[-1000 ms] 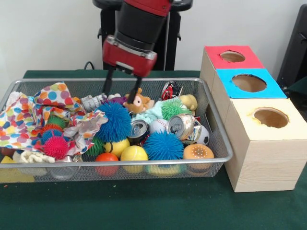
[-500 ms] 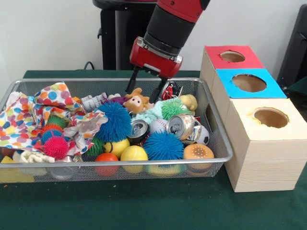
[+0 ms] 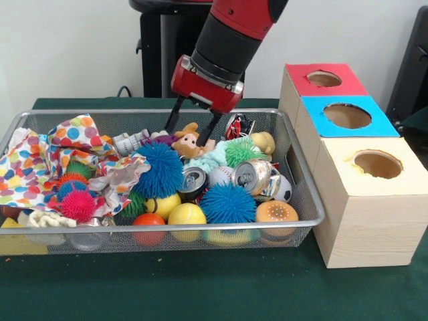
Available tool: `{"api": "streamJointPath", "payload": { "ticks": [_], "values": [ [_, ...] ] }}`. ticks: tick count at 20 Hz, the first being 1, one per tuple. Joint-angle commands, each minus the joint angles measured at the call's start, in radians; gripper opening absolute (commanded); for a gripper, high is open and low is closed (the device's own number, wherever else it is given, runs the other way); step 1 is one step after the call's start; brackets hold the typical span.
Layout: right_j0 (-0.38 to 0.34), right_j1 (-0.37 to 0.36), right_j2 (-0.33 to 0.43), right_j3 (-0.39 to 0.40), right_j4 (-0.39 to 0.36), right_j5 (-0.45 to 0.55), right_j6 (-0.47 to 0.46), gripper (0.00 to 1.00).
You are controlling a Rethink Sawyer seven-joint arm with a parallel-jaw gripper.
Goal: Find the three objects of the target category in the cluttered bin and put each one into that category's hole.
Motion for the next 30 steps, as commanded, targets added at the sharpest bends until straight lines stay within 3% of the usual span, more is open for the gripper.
{"api": "streamJointPath", "payload": {
  "ticks": [1, 21, 30],
  "values": [
    [0.012, 0.091, 0.007, -0.036, 0.047, 0.001, 0.21, 1.0],
    [0.132, 0.233, -0.113, -0.171, 0.101, 0.077, 0.236, 1.0],
    [0.168, 0.261, -0.153, -0.185, 0.146, 0.087, 0.233, 1.0]
  ]
}}
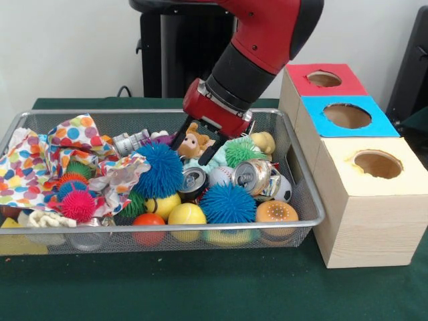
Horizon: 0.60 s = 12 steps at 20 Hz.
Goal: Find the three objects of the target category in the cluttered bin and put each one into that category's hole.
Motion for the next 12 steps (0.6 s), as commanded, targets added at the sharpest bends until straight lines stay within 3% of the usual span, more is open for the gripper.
{"api": "streamJointPath", "payload": {
  "ticks": [1, 7, 12],
  "values": [
    [0.011, 0.061, 0.01, -0.063, 0.072, 0.088, 0.229, 1.0],
    [0.045, 0.109, -0.031, -0.094, 0.077, 0.1, 0.22, 1.0],
    [0.092, 0.179, -0.077, -0.146, 0.118, 0.133, 0.274, 1.0]
  ]
}}
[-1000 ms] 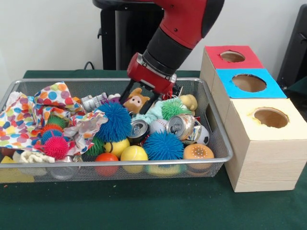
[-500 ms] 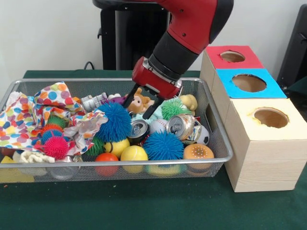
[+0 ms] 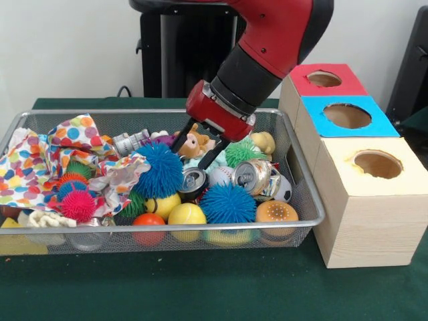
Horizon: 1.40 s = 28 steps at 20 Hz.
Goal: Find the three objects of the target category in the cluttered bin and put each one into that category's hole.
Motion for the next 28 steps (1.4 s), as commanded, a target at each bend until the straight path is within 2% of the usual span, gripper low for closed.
{"api": "streamJointPath", "payload": {
  "ticks": [1, 6, 10, 16, 21, 25, 28],
  "values": [
    [0.047, 0.129, -0.008, -0.106, 0.091, 0.142, 0.28, 1.0],
    [0.051, 0.145, -0.002, -0.132, 0.16, 0.179, 0.294, 1.0],
    [0.027, 0.129, 0.05, -0.118, 0.251, 0.182, 0.323, 1.0],
    [0.004, 0.132, 0.107, -0.121, 0.356, 0.165, 0.303, 1.0],
    [-0.007, 0.12, 0.132, -0.099, 0.413, 0.125, 0.281, 1.0],
    [-0.039, 0.078, 0.188, -0.035, 0.441, 0.042, 0.24, 1.0],
    [-0.056, 0.063, 0.22, -0.017, 0.445, 0.012, 0.211, 1.0]
  ]
}}
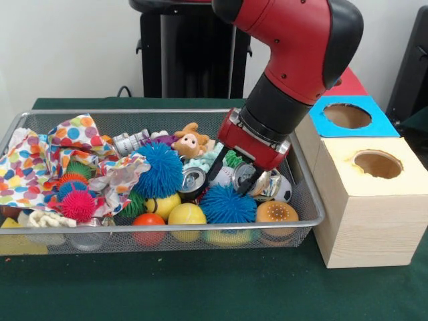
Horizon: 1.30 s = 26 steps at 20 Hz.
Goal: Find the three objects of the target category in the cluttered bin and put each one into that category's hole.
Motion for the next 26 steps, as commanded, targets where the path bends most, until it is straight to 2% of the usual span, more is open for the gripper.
{"api": "streamJointPath", "payload": {
  "ticks": [1, 5, 10, 15, 17, 18, 21, 26],
  "values": [
    [-0.06, -0.012, 0.229, 0.052, 0.07, -0.076, 0.175, 1.0],
    [-0.096, -0.026, 0.295, 0.078, 0.073, -0.157, 0.165, 1.0],
    [-0.198, -0.054, 0.418, 0.146, 0.014, -0.293, 0.106, 1.0],
    [-0.25, -0.051, 0.467, 0.17, -0.049, -0.378, 0.086, 1.0],
    [-0.245, -0.047, 0.454, 0.17, -0.058, -0.396, 0.096, 1.0],
    [-0.25, -0.049, 0.46, 0.174, -0.076, -0.408, 0.099, 0.0],
    [-0.259, -0.052, 0.47, 0.189, -0.069, -0.441, 0.127, 0.0],
    [-0.245, -0.044, 0.45, 0.172, -0.071, -0.423, 0.121, 0.0]
  ]
}}
